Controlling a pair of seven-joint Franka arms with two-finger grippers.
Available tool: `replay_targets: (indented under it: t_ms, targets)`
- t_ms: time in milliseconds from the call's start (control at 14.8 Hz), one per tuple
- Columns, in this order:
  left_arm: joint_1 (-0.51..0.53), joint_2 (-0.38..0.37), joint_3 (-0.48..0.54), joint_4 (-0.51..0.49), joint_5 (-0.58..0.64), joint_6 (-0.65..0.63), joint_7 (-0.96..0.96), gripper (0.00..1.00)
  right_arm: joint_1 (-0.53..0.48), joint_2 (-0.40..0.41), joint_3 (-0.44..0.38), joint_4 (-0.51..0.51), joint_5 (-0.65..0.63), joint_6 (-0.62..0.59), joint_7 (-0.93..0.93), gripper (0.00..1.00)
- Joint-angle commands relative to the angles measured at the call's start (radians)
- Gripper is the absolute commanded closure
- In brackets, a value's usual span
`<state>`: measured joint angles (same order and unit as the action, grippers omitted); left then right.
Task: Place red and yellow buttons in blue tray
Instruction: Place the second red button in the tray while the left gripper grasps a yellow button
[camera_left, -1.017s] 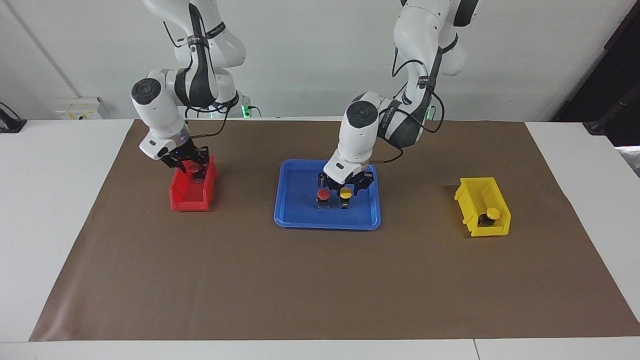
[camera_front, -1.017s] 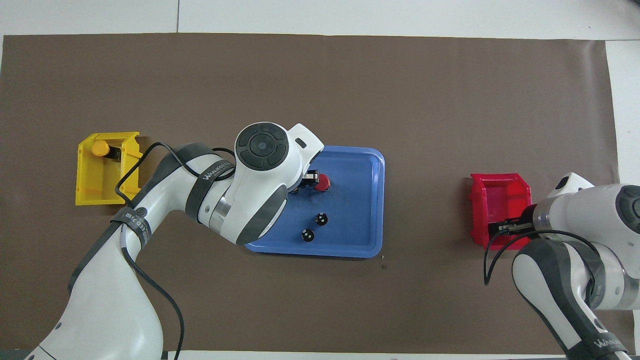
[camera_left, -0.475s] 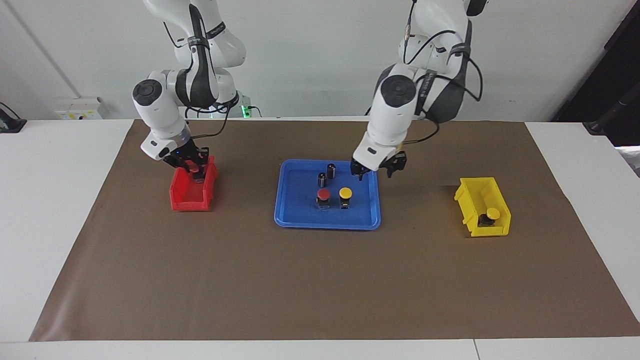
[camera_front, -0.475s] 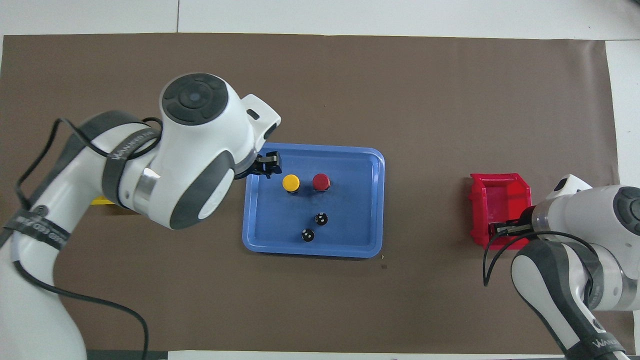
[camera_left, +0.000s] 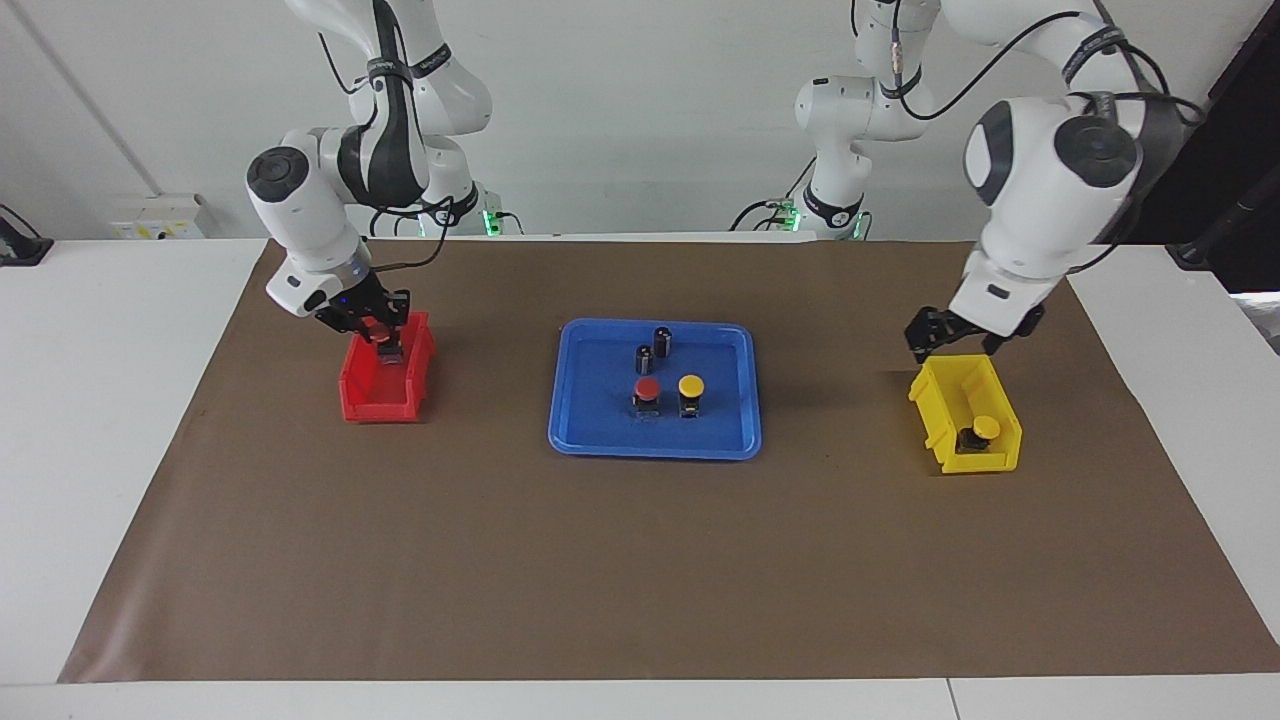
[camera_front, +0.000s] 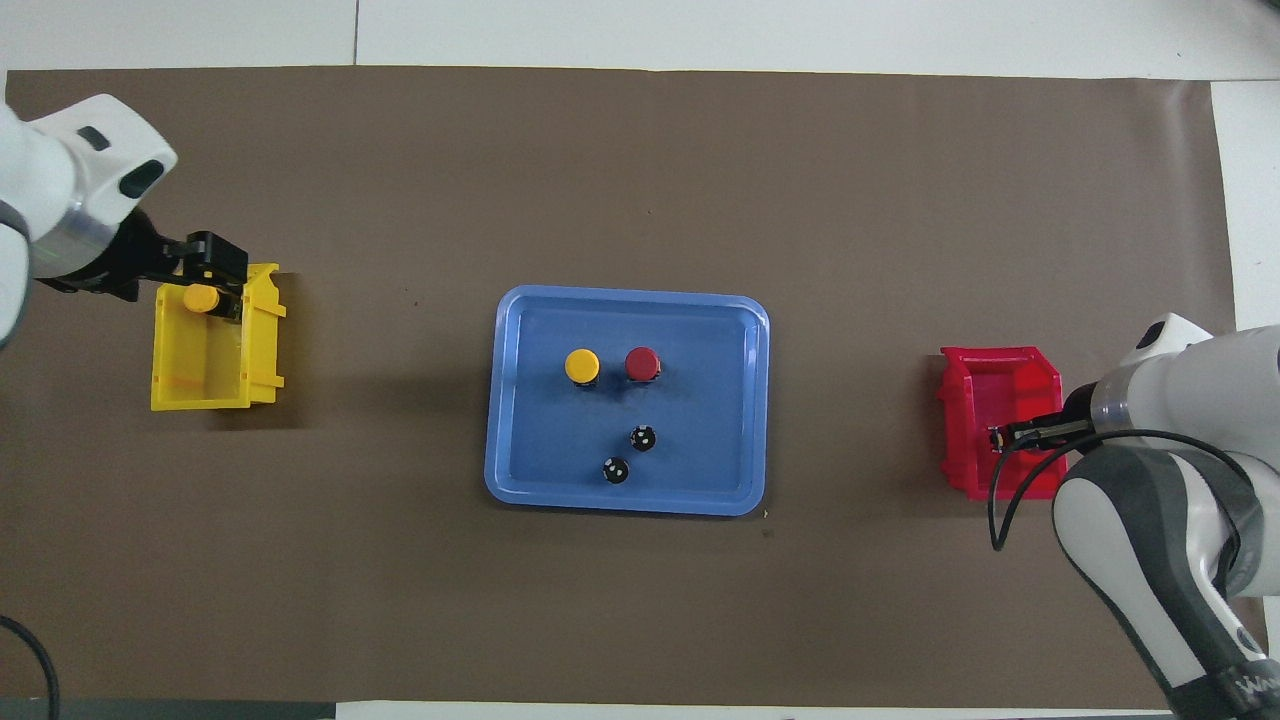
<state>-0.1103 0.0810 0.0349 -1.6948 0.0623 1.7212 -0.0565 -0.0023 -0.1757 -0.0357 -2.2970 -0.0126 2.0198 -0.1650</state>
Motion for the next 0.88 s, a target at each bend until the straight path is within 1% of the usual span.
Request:
replay_targets:
  t_ms: [0,68,136,271,407,542,678,746,814]
  targets:
    - [0.085,-0.046,-0.012,-0.016,-0.041,-0.022,0.107,0.00,0.056,0.114,0.014,0.287,0.013,-0.195,0.036,0.79]
    - [0.095,-0.050,-0.010,-0.040,-0.041,0.015,0.113,0.00,0.100,0.157,0.014,0.380,0.014,-0.249,0.101,0.79]
    - [0.115,-0.061,-0.009,-0.086,-0.042,0.094,0.115,0.00,0.161,0.191,0.014,0.457,0.034,-0.272,0.184,0.79]
    - [0.135,-0.058,-0.009,-0.146,-0.041,0.210,0.125,0.00,0.255,0.260,0.014,0.575,0.118,-0.268,0.397,0.80]
    - [0.142,-0.024,-0.010,-0.192,-0.042,0.303,0.129,0.00,0.362,0.361,0.014,0.671,0.126,-0.227,0.558,0.80]
    - [0.138,0.002,-0.010,-0.241,-0.044,0.397,0.127,0.01,0.447,0.435,0.014,0.683,0.117,-0.118,0.665,0.80]
    - [0.130,0.035,-0.010,-0.255,-0.044,0.435,0.126,0.12,0.498,0.507,0.014,0.673,0.093,-0.028,0.687,0.80]
    - [0.129,0.042,-0.010,-0.261,-0.045,0.446,0.122,0.20,0.501,0.527,0.014,0.657,0.077,0.011,0.688,0.80]
    - [0.127,0.052,-0.012,-0.264,-0.047,0.459,0.121,0.24,0.508,0.538,0.014,0.647,0.069,0.023,0.688,0.80]
